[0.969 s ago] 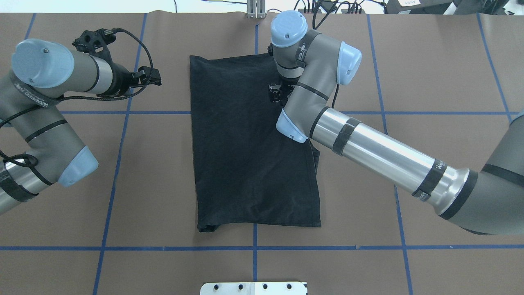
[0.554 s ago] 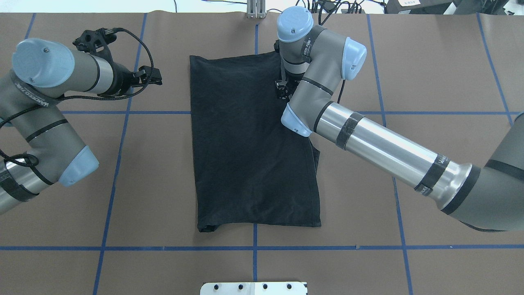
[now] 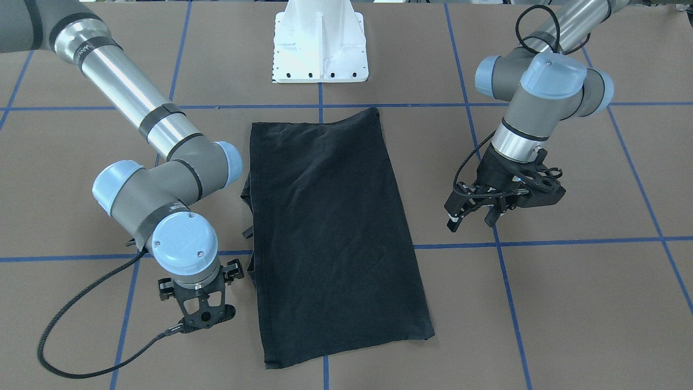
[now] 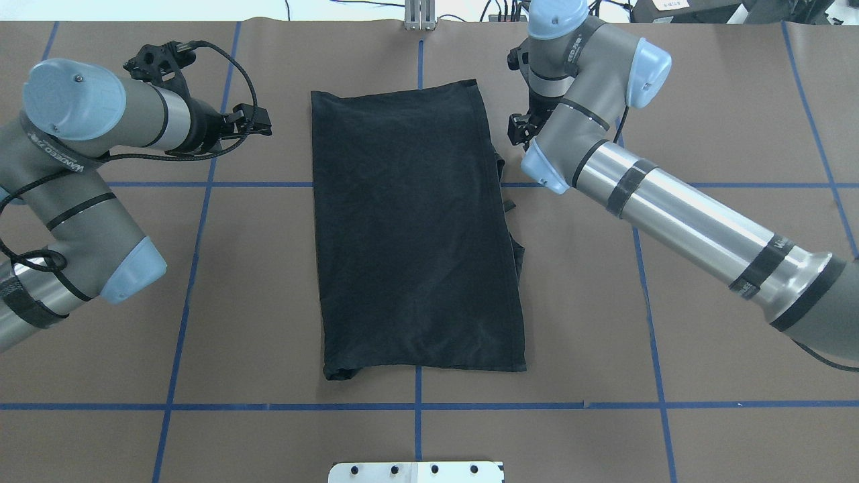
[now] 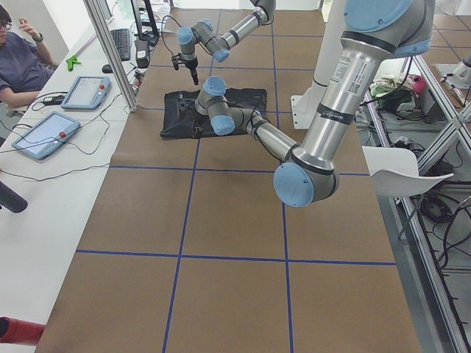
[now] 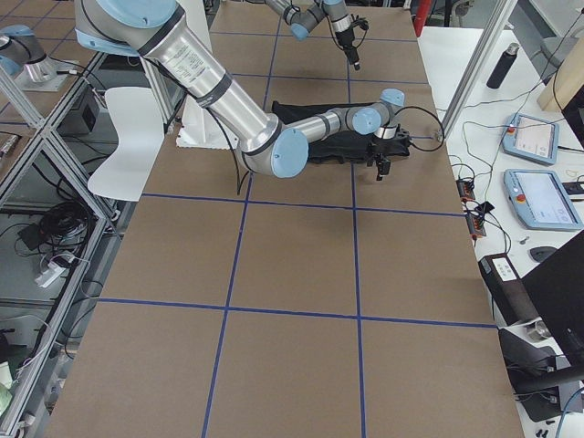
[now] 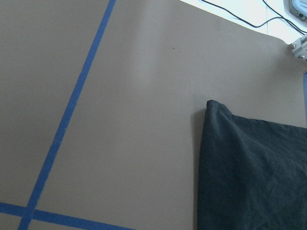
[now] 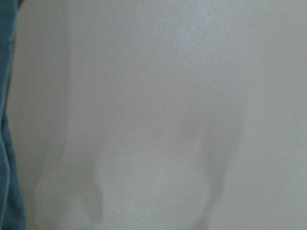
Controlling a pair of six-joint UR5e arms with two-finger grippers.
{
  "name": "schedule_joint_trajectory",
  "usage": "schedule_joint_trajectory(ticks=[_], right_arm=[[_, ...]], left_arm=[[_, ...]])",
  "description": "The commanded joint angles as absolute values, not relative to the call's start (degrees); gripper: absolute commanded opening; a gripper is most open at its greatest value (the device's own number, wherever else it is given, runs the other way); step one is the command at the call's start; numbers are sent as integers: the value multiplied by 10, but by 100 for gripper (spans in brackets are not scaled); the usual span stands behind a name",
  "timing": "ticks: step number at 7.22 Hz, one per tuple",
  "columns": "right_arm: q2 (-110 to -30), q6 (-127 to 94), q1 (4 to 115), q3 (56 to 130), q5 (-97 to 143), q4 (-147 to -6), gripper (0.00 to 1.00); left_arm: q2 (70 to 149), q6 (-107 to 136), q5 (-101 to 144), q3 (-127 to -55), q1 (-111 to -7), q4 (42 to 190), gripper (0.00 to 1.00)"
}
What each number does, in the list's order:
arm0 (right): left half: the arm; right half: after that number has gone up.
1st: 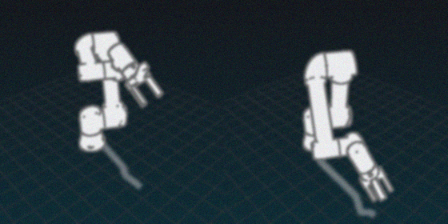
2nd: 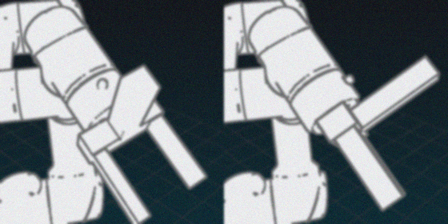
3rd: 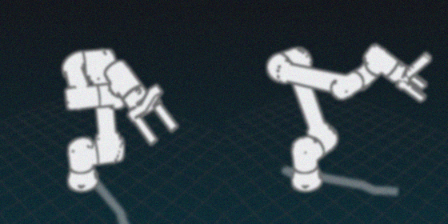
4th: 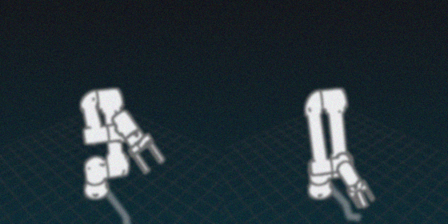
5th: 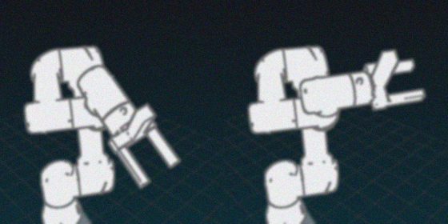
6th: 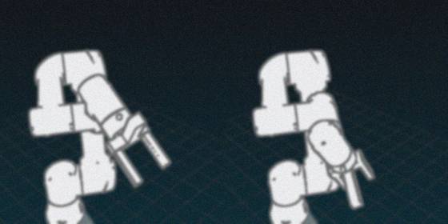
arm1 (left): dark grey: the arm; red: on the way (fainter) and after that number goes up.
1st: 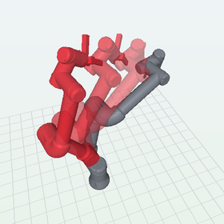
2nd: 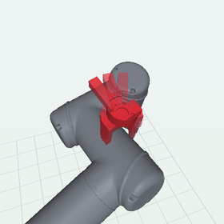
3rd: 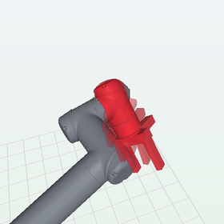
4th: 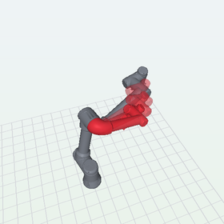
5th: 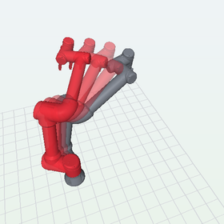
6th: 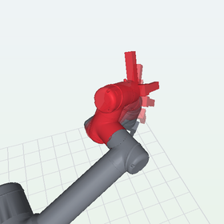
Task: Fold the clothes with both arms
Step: 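Move the left gripper to the near corner while the right moves to the edge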
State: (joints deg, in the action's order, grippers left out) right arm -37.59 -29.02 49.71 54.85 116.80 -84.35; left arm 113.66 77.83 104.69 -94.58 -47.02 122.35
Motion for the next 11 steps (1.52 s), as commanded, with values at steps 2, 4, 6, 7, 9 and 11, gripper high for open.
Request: schedule_joint_trajectory(ticks=[2, 4, 6, 7, 9, 11], right_arm=[[-405, -307, 523, 641, 1228, -850, 99], [-514, -408, 495, 817, 1259, -845, 100], [-614, -505, 491, 968, 1291, -842, 99], [-639, -550, 483, 1015, 1291, -837, 99], [-666, -642, 462, 1041, 1291, -744, 99], [-707, -692, 454, 1041, 1295, -622, 99]], left_arm=[[1141, 773, 1048, -951, -471, 1230, 100], [1114, 778, 1108, -1031, -473, 1229, 100], [1075, 814, 1128, -1087, -469, 1235, 100], [1071, 874, 1122, -1085, -444, 1275, 100], [1000, 966, 1091, -1084, -369, 1391, 100], [991, 1043, 1014, -1084, -256, 1394, 100]])
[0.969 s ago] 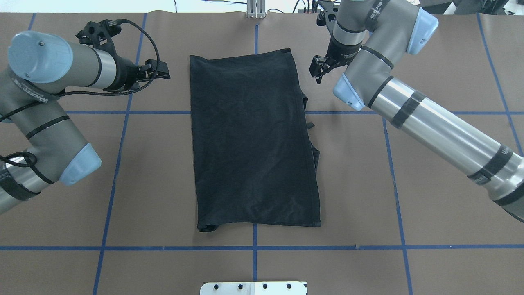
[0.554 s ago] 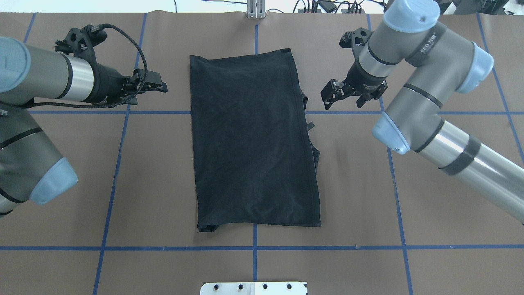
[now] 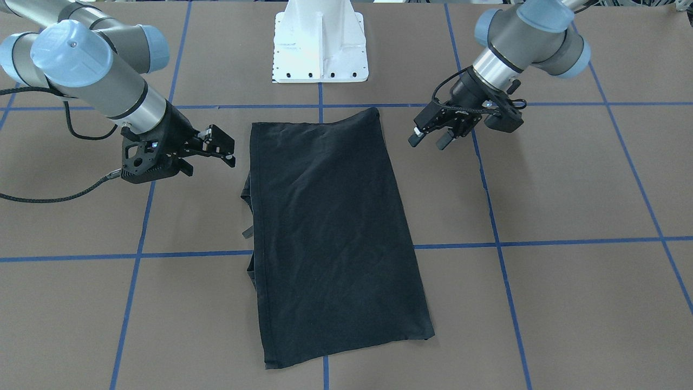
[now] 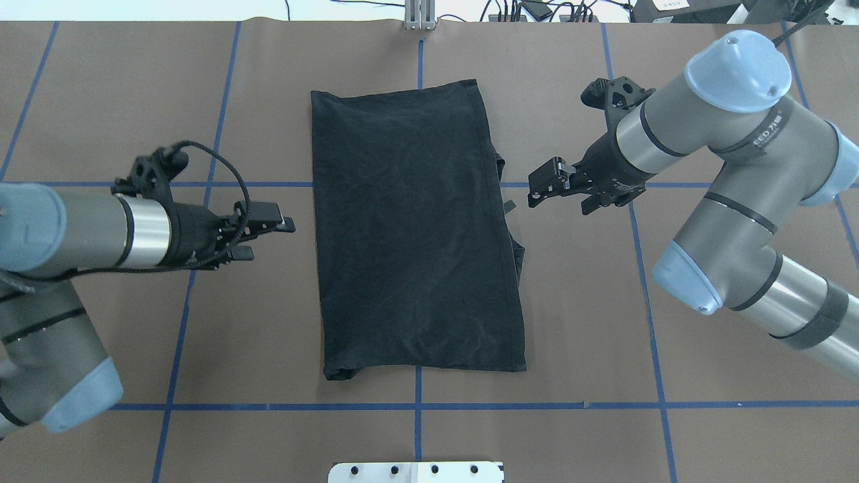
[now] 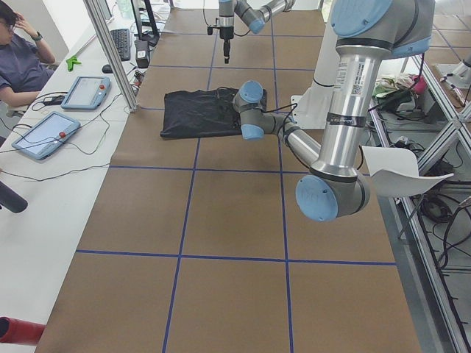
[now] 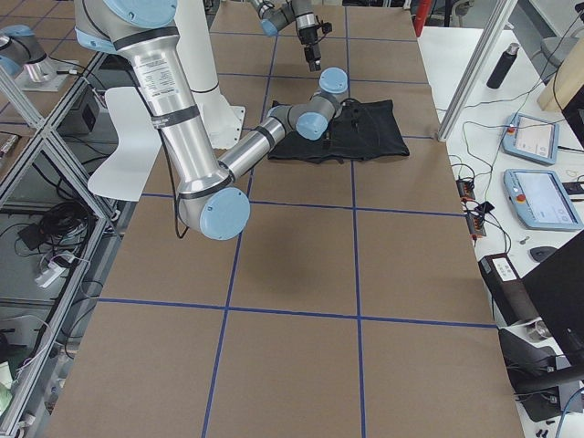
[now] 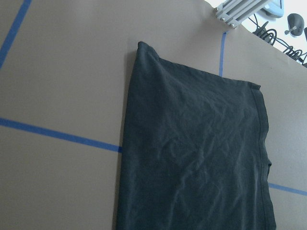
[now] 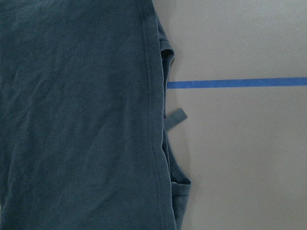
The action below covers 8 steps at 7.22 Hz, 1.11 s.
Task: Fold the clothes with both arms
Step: 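Move the left gripper to the near corner while the right moves to the edge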
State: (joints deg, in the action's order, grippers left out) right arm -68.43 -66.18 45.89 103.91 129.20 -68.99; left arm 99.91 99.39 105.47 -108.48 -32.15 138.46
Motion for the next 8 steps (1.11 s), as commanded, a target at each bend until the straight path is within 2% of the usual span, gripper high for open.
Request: schedule_joint_trajectory(ticks=[1, 3, 5, 6, 7, 8], right_arm=[[-710, -692, 454, 1041, 1295, -620, 99], [-710, -692, 454, 1041, 1295, -619, 99], [-709, -692, 454, 1041, 1295, -619, 99], [-710, -692, 454, 1040, 1295, -619, 99], [-710, -692, 454, 1040, 1300, -619, 99], [-710, -692, 454, 1040, 1303, -619, 99]], left_arm=[[991, 1067, 979, -1084, -211, 1394, 100], [992, 1095, 947, -1076, -148, 1392, 100], [1001, 1103, 945, -1054, -132, 1393, 99], [1007, 1103, 945, -1048, -124, 1393, 94], [1015, 1104, 945, -1046, -124, 1393, 82], [1019, 1107, 946, -1046, -124, 1392, 74]])
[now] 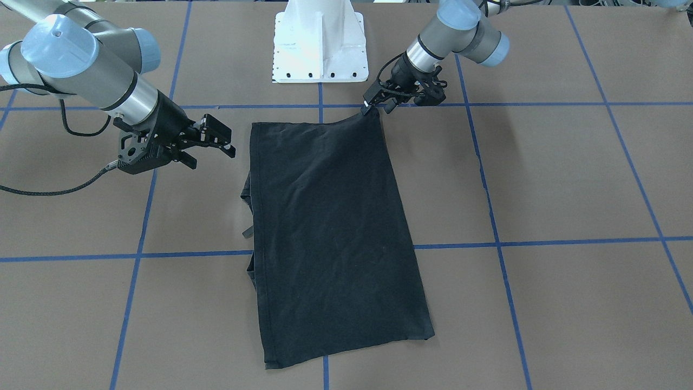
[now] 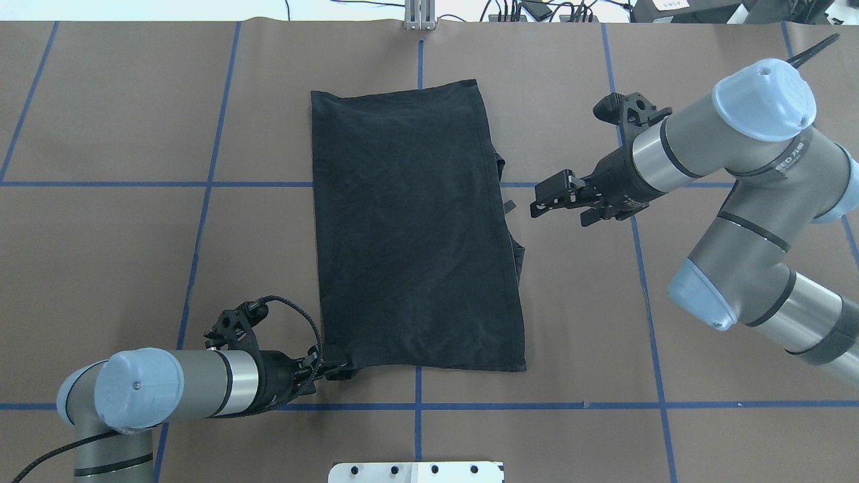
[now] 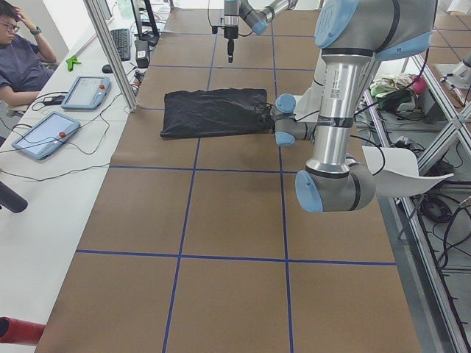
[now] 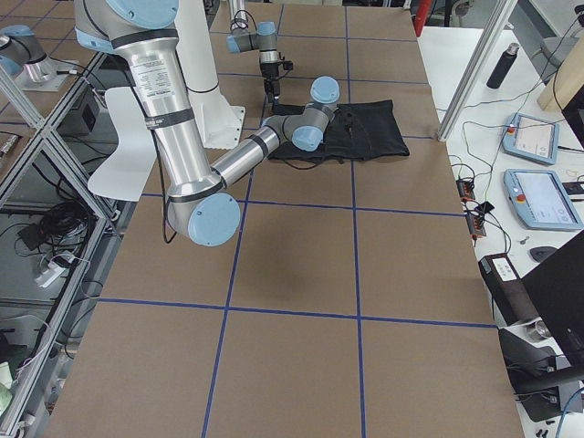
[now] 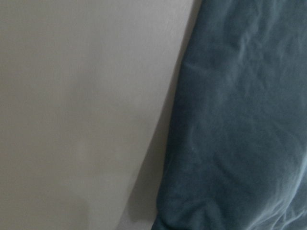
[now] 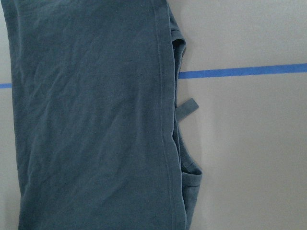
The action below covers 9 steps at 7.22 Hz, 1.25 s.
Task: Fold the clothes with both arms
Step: 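Move the left gripper to the near corner while the right moves to the edge, then grasp the near corner with the left gripper while the right gripper lowers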
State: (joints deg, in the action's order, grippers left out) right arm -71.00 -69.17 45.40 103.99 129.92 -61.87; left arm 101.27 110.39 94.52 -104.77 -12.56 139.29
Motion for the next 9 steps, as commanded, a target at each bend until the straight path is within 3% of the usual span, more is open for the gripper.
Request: schedule_joint_trajectory(ticks=[1, 2, 6, 8, 9], right_arm=[[-710, -692, 455, 1040, 1304, -619, 99], [-712, -692, 455, 1039, 1304, -619, 99], [-717, -691, 454, 1037, 1303, -619, 99], [-718, -688, 454, 1034, 1302, -619, 99], [-718, -688, 454, 1034, 1302, -619, 99]], left_arm=[[1022, 1107, 946, -1047, -124, 1392, 64], [1024, 1107, 947, -1047, -124, 1392, 59], [1027, 1100, 947, -1044, -127, 1391, 61], [1026, 1098, 946, -1050, -136, 1390, 80], [1026, 1097, 947, -1050, -143, 1390, 80]])
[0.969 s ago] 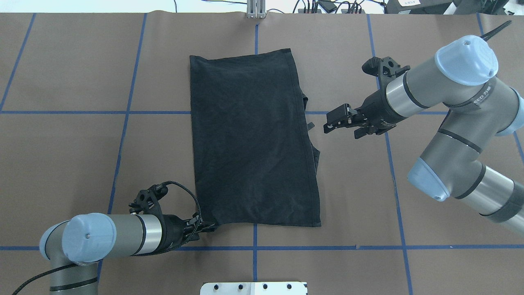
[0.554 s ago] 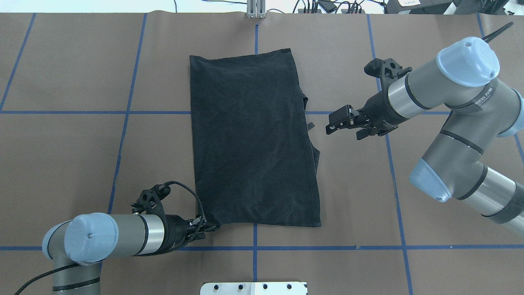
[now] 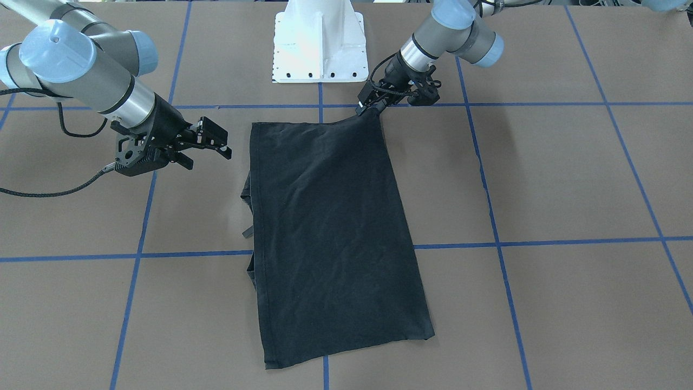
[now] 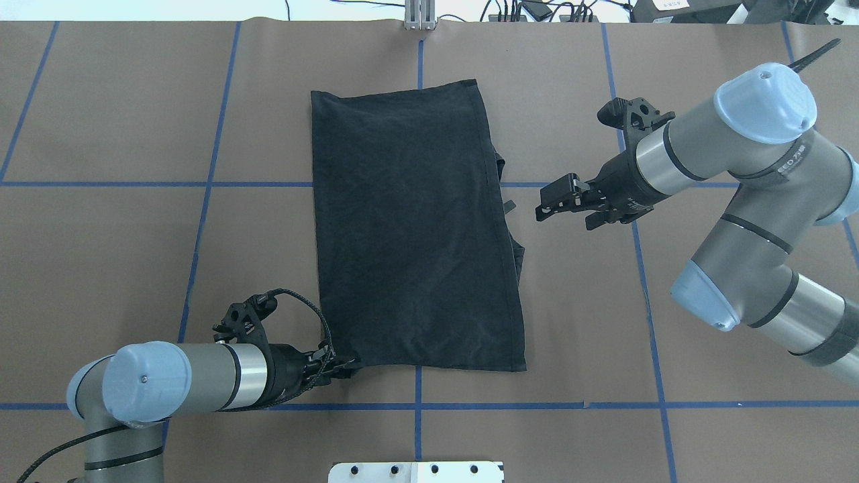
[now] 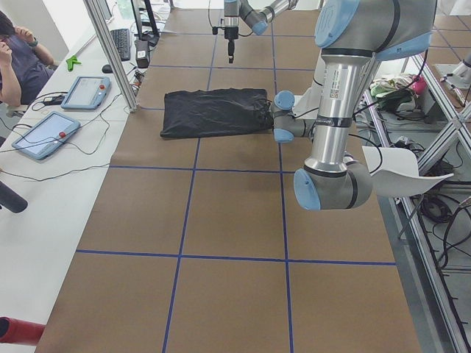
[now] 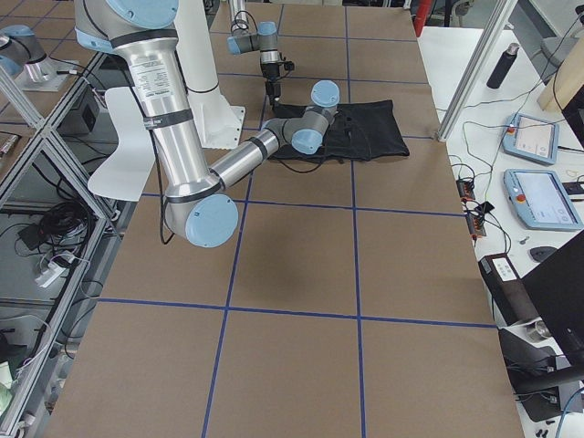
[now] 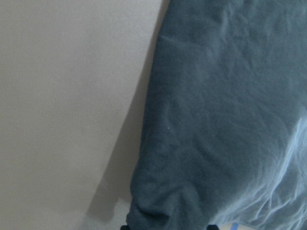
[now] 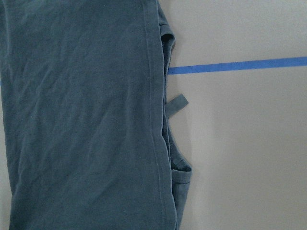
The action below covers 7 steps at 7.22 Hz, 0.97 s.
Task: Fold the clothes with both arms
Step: 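Grasp the near corner with the left gripper while the right gripper lowers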
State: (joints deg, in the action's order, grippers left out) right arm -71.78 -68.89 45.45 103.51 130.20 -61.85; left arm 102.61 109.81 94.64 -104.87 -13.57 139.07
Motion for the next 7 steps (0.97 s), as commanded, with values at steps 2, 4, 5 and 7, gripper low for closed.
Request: schedule_joint_trajectory(ticks=[2, 4, 5, 7], right_arm=[[-718, -691, 454, 1035, 1302, -619, 99], [-719, -691, 454, 1034, 1301, -619, 99], [-719, -690, 454, 1034, 1301, -619, 99], [-721, -689, 454, 1033, 1301, -619, 99]], left_arm=[[1026, 1097, 946, -1044, -148, 1390, 77], [1027, 1100, 947, -1042, -144, 1390, 77], [1027, 1102, 947, -1042, -142, 1390, 75], [1028, 1104, 947, -1044, -141, 1390, 35]])
